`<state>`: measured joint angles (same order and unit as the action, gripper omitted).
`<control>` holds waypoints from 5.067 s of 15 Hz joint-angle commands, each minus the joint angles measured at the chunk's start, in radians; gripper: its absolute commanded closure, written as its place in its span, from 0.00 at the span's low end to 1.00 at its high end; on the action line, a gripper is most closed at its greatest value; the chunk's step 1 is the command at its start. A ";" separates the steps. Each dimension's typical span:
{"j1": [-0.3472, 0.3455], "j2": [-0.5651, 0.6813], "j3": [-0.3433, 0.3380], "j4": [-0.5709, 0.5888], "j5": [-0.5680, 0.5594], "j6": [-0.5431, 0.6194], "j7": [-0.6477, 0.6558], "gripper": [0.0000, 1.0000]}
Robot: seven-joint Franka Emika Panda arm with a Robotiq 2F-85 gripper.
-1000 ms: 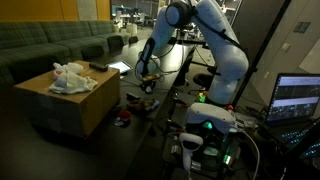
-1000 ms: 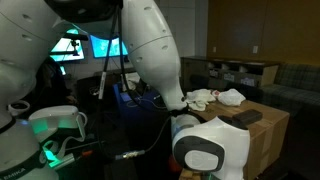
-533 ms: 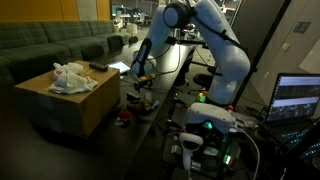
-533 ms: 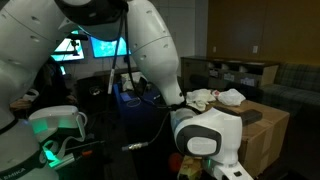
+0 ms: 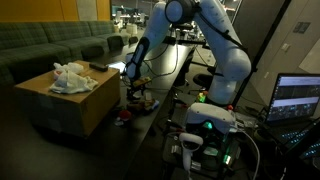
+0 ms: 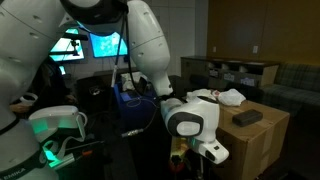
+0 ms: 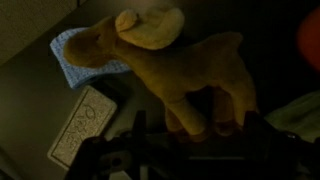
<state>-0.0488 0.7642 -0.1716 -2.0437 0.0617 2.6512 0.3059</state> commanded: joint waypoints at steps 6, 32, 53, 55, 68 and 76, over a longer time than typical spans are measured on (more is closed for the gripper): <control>-0.026 0.006 0.041 -0.056 0.004 0.045 -0.115 0.00; -0.133 0.020 0.152 -0.043 0.036 0.022 -0.292 1.00; 0.103 -0.624 0.074 -0.199 -0.341 0.017 -0.014 0.97; 0.114 -0.603 0.084 -0.145 -0.384 0.021 0.015 0.97; 0.142 -0.246 0.118 0.276 -0.305 -0.004 -0.091 0.97; 0.155 -0.094 0.067 0.439 -0.313 -0.107 -0.084 0.97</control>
<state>0.0951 0.6348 -0.0790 -1.6792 -0.2664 2.5989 0.2475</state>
